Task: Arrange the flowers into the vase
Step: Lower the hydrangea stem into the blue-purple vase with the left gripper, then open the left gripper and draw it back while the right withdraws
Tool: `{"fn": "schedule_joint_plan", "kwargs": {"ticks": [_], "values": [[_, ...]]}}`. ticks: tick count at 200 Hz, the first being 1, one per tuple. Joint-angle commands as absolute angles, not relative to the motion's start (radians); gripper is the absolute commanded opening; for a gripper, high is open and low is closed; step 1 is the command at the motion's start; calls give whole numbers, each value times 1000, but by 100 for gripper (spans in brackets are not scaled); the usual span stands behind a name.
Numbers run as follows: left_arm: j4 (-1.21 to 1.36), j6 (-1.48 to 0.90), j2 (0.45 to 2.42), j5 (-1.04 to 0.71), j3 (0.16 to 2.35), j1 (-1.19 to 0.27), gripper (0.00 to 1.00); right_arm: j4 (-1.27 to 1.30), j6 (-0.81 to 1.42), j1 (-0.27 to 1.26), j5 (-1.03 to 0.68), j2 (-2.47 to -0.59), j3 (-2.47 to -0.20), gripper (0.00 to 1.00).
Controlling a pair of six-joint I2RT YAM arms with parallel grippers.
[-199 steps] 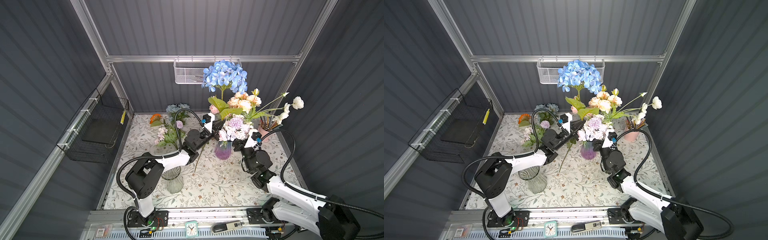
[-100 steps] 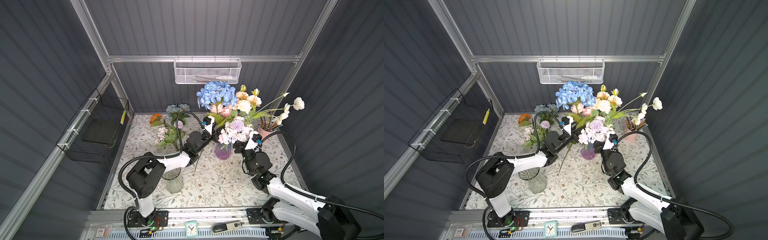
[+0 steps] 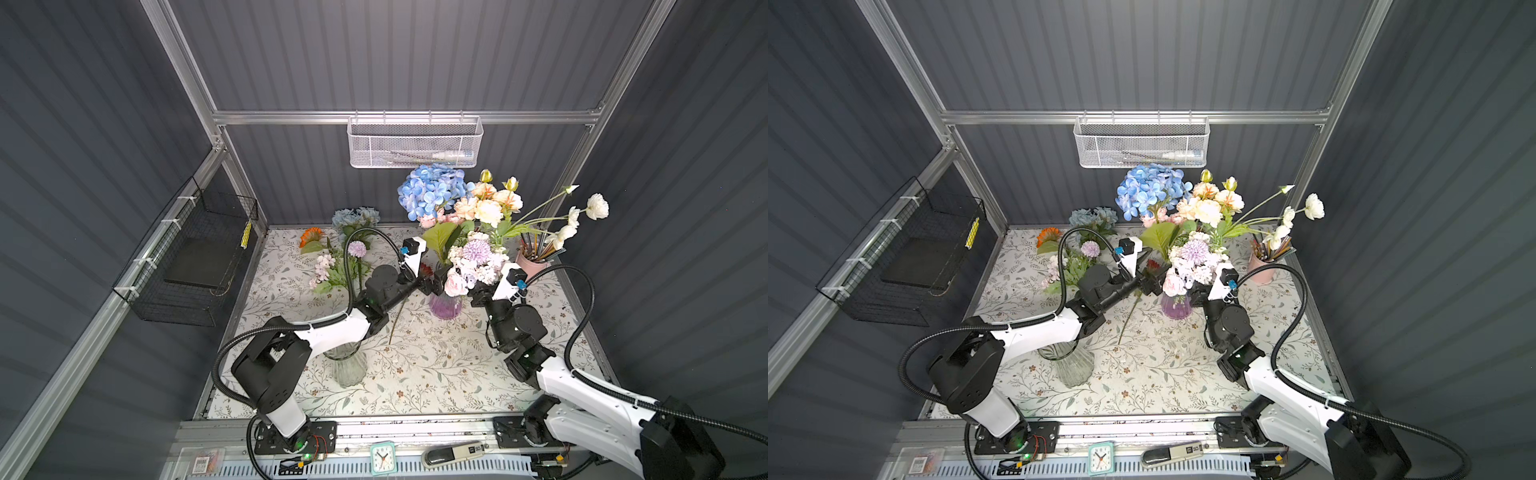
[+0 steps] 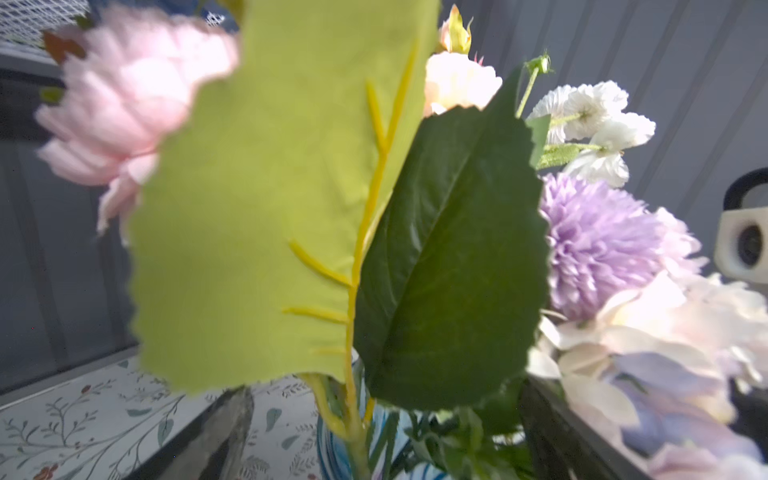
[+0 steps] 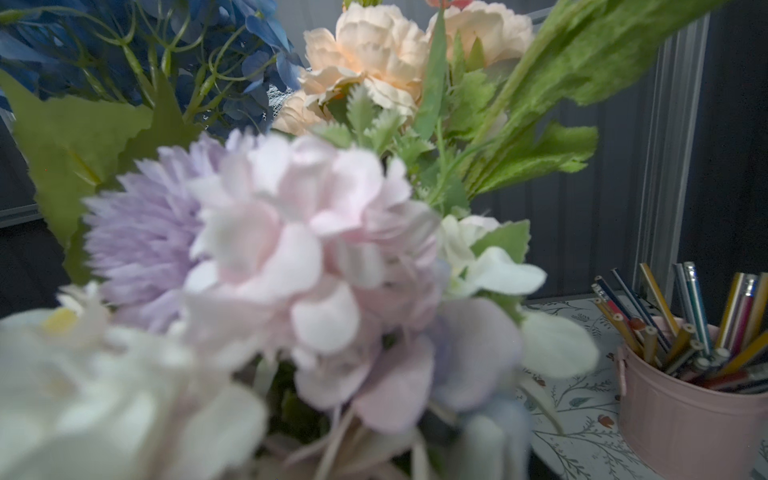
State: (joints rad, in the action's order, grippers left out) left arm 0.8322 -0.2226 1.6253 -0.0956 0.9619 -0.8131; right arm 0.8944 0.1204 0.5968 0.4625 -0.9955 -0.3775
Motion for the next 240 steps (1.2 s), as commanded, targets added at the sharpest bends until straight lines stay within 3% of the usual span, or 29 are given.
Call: {"fn": "schedule_joint_plan", "kwargs": {"ticks": [1,43,80,119,176,240], "values": [[697,-235,1561,-133,923,-819,100,888,124,591,484,-983,-367,66],[584,-233,1470,-89,860,-819,100,793,165,591,450,-931,-345,78],[561,-252,1435,13,855,-801,100,504,242,592,346,-817,-362,89],[581,-333,1470,21,881,-744,100,417,313,606,248,-781,-305,94],[587,-341,1499,35,909,-730,100,713,190,617,202,-1028,-285,97],[591,-339,1518,22,916,-721,100,1327,18,618,288,-1433,-294,99]]}}
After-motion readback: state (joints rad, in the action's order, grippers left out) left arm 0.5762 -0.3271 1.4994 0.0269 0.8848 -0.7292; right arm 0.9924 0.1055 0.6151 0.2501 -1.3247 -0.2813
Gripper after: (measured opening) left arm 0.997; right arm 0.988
